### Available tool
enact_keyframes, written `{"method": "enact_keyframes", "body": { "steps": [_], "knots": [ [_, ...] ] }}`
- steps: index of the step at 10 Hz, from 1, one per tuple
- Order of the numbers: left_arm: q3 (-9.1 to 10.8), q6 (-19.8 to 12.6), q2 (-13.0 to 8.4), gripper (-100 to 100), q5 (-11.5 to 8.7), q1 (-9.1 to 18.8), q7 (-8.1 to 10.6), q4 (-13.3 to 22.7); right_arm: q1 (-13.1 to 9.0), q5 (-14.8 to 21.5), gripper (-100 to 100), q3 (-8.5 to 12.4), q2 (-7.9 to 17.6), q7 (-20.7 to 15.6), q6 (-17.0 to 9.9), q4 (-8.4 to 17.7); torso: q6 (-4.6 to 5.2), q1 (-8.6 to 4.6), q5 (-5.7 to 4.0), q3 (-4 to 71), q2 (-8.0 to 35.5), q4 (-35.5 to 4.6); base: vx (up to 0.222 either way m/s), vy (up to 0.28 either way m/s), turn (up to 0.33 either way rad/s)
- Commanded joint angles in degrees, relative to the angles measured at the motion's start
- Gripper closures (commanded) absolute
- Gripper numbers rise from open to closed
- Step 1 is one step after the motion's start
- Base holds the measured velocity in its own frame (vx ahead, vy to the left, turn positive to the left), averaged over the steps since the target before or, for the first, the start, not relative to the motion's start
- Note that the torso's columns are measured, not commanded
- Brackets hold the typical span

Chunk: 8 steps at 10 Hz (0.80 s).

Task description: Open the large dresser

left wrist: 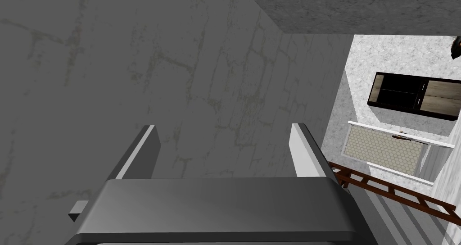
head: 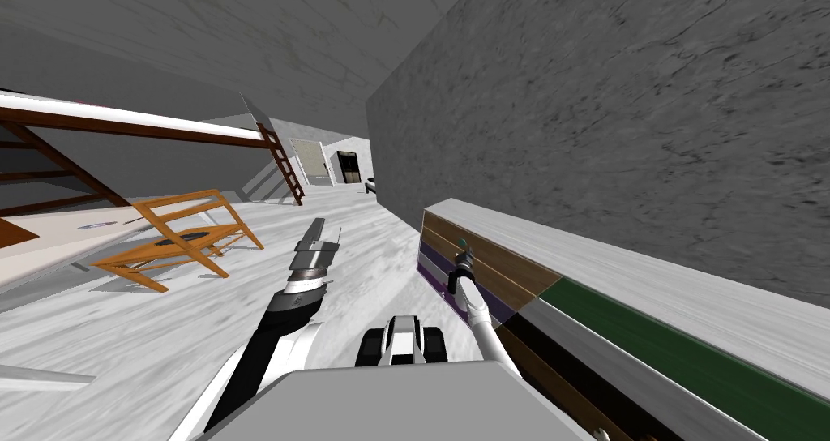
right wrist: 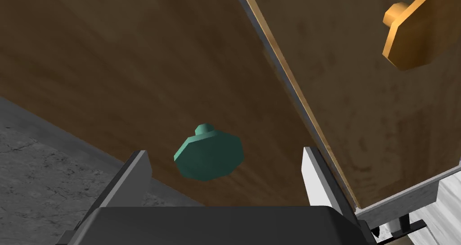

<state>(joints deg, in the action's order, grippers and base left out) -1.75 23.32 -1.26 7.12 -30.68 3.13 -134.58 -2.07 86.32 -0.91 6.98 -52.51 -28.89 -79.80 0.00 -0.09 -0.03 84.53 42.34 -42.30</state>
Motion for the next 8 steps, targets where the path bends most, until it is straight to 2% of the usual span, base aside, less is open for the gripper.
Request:
{"method": "enact_keyframes", "body": {
  "steps": [1,3,5,6,8],
  "knots": [
    [0.00,0.0,0.0,0,0.0,0.0,0.00,0.0,-1.1,3.4,-100,0.1,0.5,-2.3,-2.3,2.2,0.00,0.05,0.02,0.0,0.0,0.0,0.035,0.034,0.017],
    [0.00,0.0,0.0,0,0.0,0.0,0.00,0.0,-2.0,5.8,-100,0.1,1.2,-3.7,-3.9,3.8,0.00,0.12,0.04,0.0,-0.1,0.0,0.032,0.032,0.017],
    [0.00,0.0,0.0,0,0.0,0.0,0.00,0.0,-1.6,5.1,-100,0.1,1.0,-3.3,-3.4,3.2,0.00,0.03,0.01,0.0,0.0,0.0,0.007,0.006,0.002],
    [0.00,0.0,0.0,0,0.0,0.0,0.00,0.0,-1.6,5.1,100,0.1,1.0,-3.3,-3.4,3.2,0.00,0.02,0.01,0.0,0.0,0.0,0.000,0.000,0.000],
    [0.00,0.0,0.0,0,0.0,0.0,0.00,0.0,-1.8,4.9,100,0.1,0.3,-4.3,-3.4,2.8,0.00,0.24,0.06,-0.1,0.2,0.0,-0.089,0.086,-0.023]
  ]
}}
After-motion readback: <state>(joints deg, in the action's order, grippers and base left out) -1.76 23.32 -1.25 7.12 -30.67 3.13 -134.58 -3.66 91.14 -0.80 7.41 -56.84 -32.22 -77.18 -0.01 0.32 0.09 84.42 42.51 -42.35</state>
